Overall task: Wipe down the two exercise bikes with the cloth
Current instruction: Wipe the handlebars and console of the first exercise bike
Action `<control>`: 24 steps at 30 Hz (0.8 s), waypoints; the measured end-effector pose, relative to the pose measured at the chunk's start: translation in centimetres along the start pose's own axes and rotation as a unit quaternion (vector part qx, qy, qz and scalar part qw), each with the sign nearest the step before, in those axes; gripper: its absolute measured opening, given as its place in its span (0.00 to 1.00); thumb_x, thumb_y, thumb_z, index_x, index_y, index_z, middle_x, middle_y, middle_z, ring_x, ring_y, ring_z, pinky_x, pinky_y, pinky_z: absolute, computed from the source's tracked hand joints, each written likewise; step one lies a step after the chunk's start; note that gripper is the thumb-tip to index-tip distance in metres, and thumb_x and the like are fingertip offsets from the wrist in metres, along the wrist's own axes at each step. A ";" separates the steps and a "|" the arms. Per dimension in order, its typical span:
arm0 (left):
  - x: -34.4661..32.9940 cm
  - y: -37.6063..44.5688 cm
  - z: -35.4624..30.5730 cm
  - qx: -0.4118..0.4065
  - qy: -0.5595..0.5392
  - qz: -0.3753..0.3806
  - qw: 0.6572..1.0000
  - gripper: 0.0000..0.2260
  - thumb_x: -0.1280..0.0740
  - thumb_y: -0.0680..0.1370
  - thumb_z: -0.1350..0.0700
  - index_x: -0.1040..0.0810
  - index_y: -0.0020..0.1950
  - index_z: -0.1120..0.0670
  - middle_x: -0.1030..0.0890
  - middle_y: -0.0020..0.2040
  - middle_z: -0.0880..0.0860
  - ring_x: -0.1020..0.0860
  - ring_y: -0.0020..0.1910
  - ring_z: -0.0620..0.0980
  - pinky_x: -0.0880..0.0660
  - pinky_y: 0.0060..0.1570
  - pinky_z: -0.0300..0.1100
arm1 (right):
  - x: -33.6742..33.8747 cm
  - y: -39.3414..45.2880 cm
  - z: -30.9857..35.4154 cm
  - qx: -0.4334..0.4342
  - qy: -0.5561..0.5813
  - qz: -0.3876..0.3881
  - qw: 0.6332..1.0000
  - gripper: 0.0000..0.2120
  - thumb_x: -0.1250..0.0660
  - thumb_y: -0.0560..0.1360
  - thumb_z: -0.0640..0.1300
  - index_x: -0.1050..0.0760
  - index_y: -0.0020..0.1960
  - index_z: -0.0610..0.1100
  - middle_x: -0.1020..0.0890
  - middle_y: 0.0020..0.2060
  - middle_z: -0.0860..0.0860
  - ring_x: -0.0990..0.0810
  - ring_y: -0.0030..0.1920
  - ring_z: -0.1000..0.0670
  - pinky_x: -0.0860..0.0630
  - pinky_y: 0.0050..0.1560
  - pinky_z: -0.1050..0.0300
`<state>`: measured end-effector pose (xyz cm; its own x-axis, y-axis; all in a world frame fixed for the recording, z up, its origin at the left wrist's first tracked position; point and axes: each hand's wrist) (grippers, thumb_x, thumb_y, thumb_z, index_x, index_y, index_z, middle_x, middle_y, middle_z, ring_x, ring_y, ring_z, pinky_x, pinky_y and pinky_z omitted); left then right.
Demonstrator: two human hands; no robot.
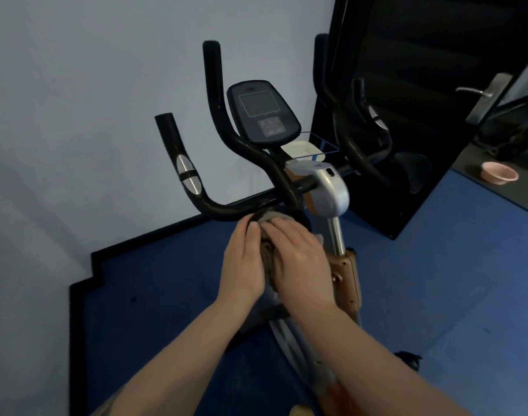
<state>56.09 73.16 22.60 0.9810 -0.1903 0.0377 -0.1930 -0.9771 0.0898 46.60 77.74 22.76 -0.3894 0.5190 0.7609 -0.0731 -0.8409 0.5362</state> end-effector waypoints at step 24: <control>-1.8 2.1 -1.5 0.060 0.055 -0.183 0.980 0.16 0.44 0.81 0.54 0.16 0.45 0.47 0.17 0.44 0.43 0.21 0.46 0.37 0.27 0.47 0.38 | 4.0 2.9 -6.5 -0.117 0.318 0.129 0.932 0.07 0.37 0.80 0.46 0.27 0.52 0.58 0.20 0.44 0.58 0.22 0.46 0.64 0.27 0.43 0.70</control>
<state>53.93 71.54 24.18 0.9746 0.1802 0.1331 0.1819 -0.9833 -0.0006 38.85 76.36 24.97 -0.8822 0.1621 0.4420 -0.0714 -0.9741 0.2146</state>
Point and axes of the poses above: each hand's wrist, its own y-axis towards the middle knuckle, its own x-axis out of the back of the hand, z = x × y
